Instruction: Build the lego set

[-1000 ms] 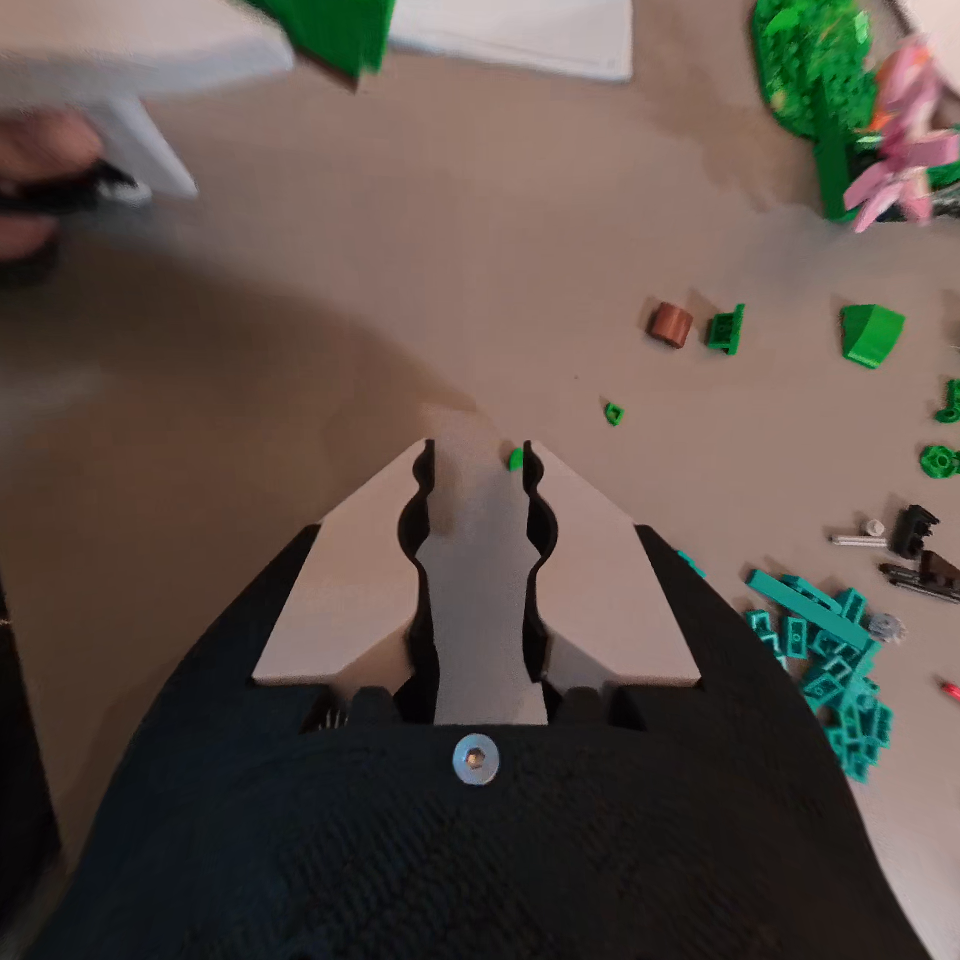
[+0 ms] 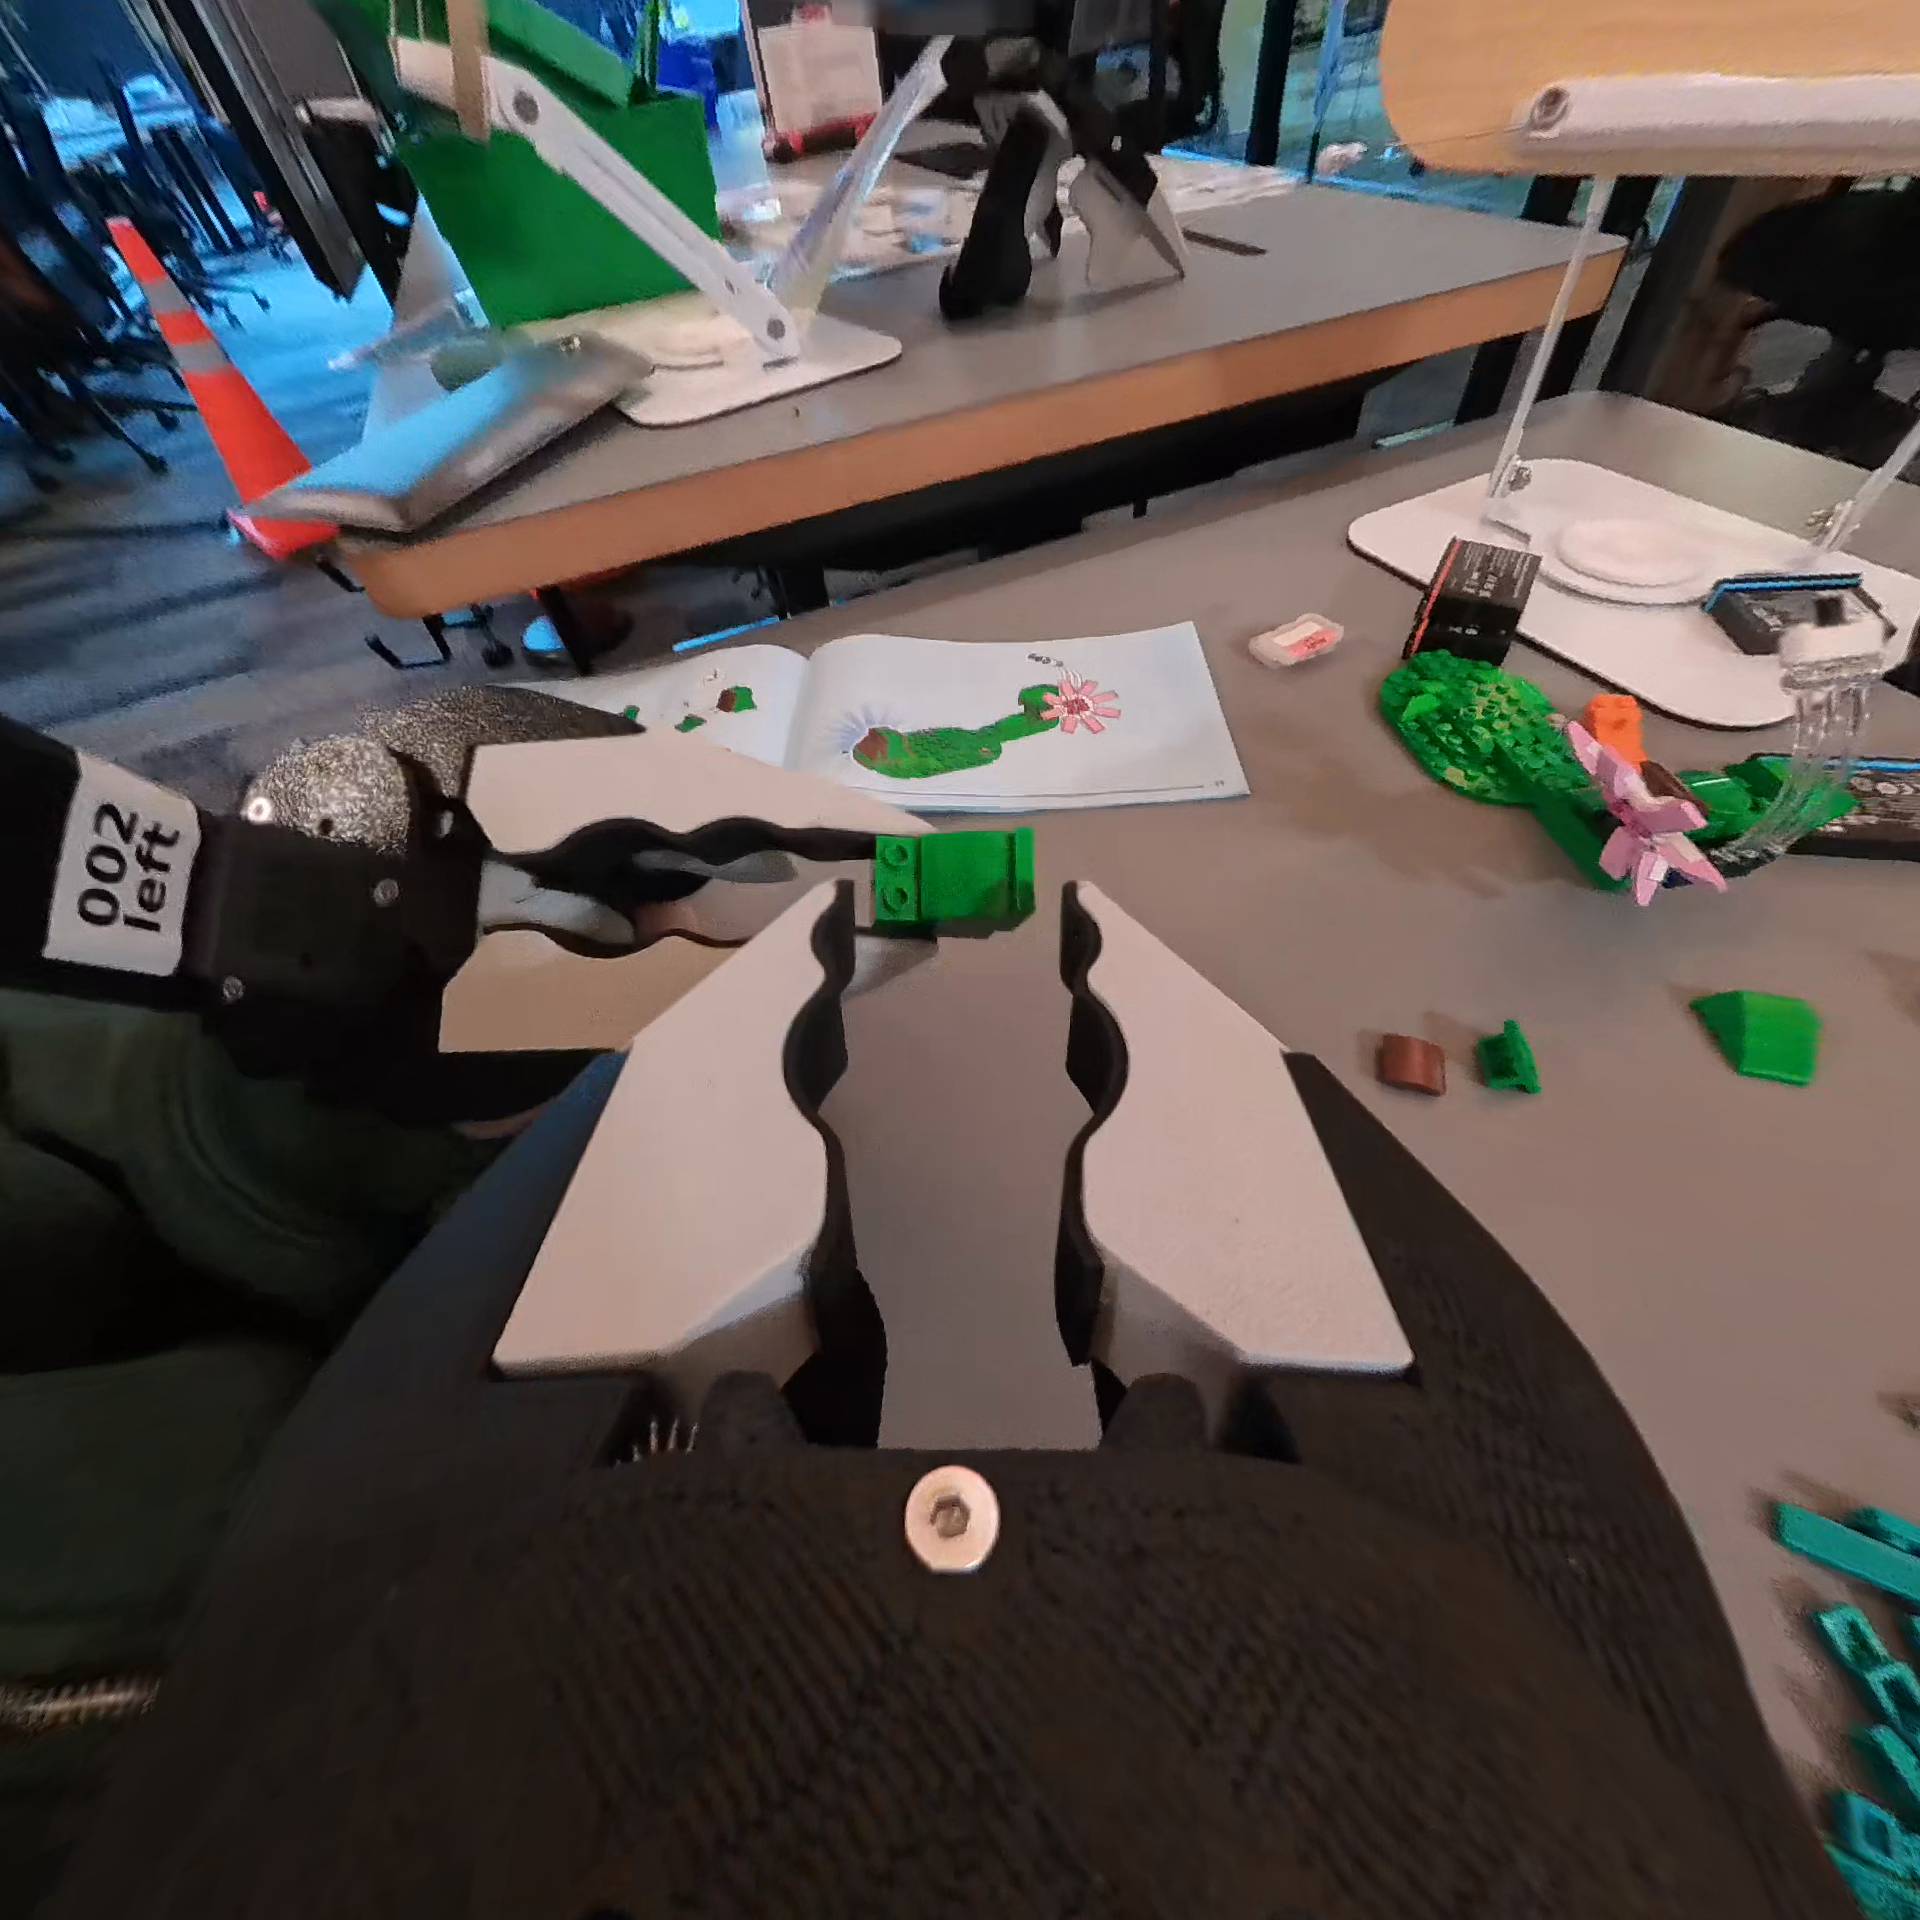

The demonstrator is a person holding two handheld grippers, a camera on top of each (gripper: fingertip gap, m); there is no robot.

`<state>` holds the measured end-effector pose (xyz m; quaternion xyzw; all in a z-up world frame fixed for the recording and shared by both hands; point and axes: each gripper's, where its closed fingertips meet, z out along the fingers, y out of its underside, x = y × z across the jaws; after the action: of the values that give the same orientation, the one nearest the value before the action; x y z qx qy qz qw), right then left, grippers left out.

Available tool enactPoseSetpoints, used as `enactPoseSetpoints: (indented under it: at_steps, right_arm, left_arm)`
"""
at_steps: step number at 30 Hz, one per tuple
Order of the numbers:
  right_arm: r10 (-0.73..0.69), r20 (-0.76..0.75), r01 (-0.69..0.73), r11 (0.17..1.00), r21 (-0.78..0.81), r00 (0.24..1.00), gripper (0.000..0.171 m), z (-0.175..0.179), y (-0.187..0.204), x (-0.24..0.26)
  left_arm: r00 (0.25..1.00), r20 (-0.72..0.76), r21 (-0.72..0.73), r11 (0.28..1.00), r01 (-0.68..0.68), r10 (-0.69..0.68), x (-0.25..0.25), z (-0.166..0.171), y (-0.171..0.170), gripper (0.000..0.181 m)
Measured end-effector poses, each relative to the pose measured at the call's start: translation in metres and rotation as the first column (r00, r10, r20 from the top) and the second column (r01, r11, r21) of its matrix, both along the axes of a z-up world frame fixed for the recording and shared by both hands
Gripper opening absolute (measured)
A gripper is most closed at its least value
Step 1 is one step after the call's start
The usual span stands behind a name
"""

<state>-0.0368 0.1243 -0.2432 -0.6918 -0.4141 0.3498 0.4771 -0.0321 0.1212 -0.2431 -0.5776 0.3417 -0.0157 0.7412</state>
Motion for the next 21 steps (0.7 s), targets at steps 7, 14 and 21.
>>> enactPoseSetpoints:
  at_steps: [7,14,21]
  right_arm:
    - [0.198,0.028,-0.199,0.977,0.077,0.98,0.029,0.006,-0.011,0.007]
    - [0.593,-0.099,-0.552,0.789,0.27,0.799,0.029,0.047,-0.057,0.041]
    - [0.751,-0.066,-0.686,0.632,0.36,0.657,0.028,0.068,-0.091,0.042]
  left_arm:
    - [0.991,0.041,0.031,0.991,0.127,-0.128,0.012,0.006,-0.011,0.016]
    - [0.741,0.464,-0.085,0.809,0.582,-0.485,0.027,0.027,-0.038,0.044]
    - [0.046,0.948,-0.027,0.064,0.998,-0.315,0.034,0.072,-0.074,0.05]
